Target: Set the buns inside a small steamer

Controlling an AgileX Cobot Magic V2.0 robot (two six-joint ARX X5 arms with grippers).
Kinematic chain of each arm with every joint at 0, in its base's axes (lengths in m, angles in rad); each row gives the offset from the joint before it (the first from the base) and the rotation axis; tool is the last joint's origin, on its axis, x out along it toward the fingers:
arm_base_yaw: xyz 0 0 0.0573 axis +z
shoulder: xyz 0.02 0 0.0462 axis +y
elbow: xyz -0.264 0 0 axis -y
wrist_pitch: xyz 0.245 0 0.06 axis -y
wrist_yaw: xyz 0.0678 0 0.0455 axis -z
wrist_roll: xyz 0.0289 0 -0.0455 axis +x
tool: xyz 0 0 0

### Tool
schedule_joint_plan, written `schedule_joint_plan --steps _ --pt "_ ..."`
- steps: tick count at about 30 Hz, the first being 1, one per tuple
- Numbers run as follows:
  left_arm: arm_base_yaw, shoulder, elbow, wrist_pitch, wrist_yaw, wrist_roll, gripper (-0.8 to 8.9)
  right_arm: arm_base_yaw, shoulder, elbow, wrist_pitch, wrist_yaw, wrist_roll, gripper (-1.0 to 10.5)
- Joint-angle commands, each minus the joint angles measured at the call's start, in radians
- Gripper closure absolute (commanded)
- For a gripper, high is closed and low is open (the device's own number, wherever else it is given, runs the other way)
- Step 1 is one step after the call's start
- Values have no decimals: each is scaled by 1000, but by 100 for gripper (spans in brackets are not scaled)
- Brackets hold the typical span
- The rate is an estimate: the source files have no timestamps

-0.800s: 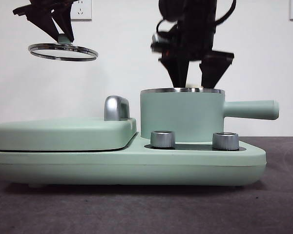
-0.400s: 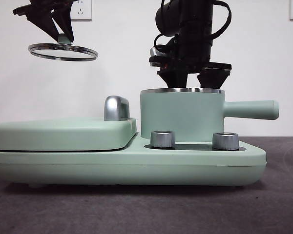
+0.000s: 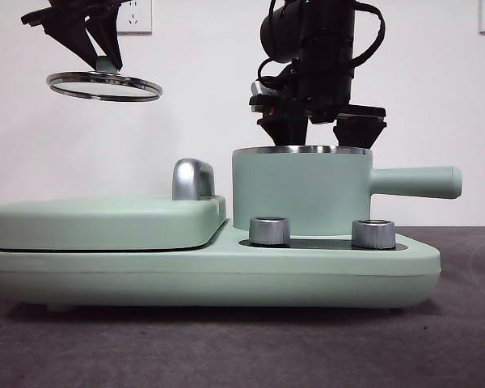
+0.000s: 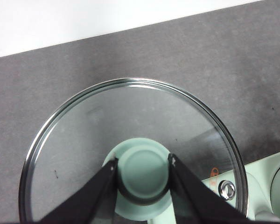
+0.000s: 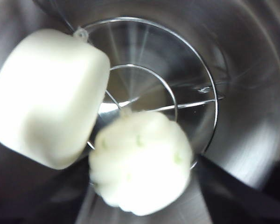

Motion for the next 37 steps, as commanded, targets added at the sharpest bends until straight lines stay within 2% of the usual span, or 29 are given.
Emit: schedule_joint_plan --steps 1,7,15,22,31,35,37 --pt "-3 17 35 16 3 -8 759 7 27 25 -13 -3 -11 545" --pt "-3 17 35 16 3 -8 759 7 26 41 -30 -2 -10 545" --pt "-3 17 35 16 3 -8 759 9 -2 195 -77 9 23 545" --pt "-3 17 35 15 3 -8 759 8 -150 169 -84 8 37 545" --pt "-17 17 35 5 4 -12 759 11 -563 -147 -83 -18 42 545" --pt "-38 17 35 1 4 -12 759 10 -772 -338 -83 -16 42 545" --pt "-63 17 35 -4 4 -13 759 11 -916 -484 -24 -11 42 545"
